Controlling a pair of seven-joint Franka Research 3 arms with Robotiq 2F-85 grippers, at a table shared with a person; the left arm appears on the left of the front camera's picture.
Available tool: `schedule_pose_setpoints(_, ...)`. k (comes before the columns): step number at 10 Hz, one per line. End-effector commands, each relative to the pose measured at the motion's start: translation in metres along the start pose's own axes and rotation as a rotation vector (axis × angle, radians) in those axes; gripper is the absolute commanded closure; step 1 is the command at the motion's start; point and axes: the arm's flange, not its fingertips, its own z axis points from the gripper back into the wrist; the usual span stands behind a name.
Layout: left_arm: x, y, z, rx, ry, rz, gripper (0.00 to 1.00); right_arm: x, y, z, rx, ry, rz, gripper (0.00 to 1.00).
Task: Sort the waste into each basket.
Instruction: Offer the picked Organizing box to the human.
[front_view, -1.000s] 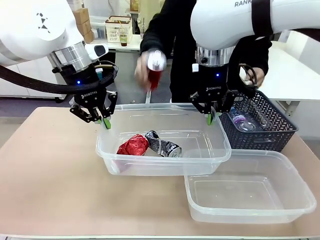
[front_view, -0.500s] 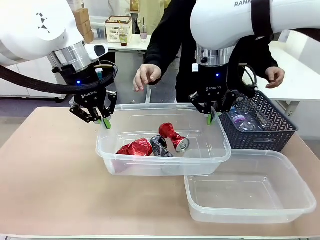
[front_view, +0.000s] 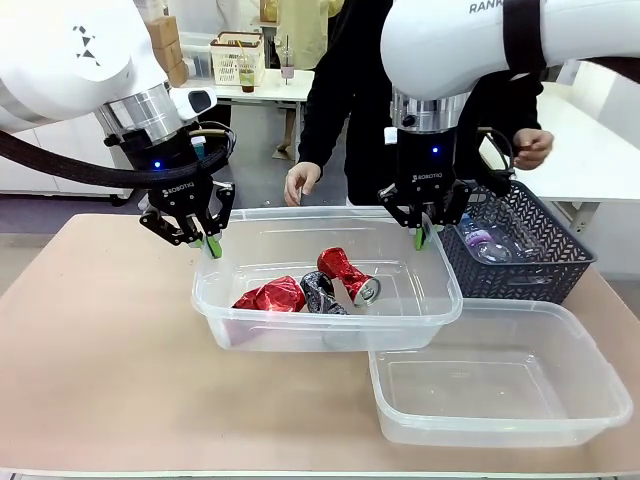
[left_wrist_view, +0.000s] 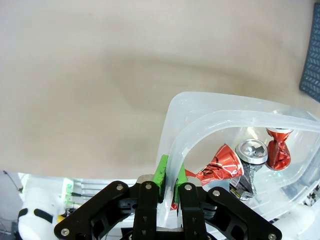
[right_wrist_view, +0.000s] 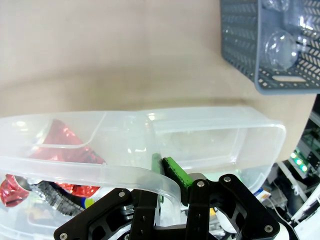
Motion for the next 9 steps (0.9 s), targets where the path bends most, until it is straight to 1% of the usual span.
schedule_pose_setpoints(1,-0.002,-0.002,0.011,-0.043,-0.008,0.021,0.93,-0.001,-0.001,-0.002,-0.022,0.004,0.004,0.94)
schedule_pose_setpoints(2,-0.002,-0.002,0.011,-0.043,-0.008,0.021,0.93,-0.001,-0.001,-0.002,-0.022,0.004,0.004,0.94)
schedule_pose_setpoints(3,0.000,0.000,0.000,0.000,0.000,0.000,0.93,0.000,0.000,0.000,0.000,0.000,0.000,0.94)
schedule_pose_setpoints(4,0.012,-0.005,0.005,0.029,-0.021,-0.010,0.93,0.017,0.001,0.009,-0.003,0.020,-0.028,0.94)
schedule_pose_setpoints(6,0.070,-0.017,0.027,0.001,-0.053,-0.031,0.93,0.072,-0.001,0.046,-0.020,0.035,-0.027,0.94)
schedule_pose_setpoints(7,0.096,-0.024,0.034,0.009,-0.080,-0.015,0.93,0.100,0.000,0.057,-0.008,0.059,-0.007,0.94)
schedule_pose_setpoints(9,0.128,-0.037,0.030,-0.005,-0.065,-0.011,0.93,0.143,0.004,0.057,0.037,0.086,-0.029,0.94)
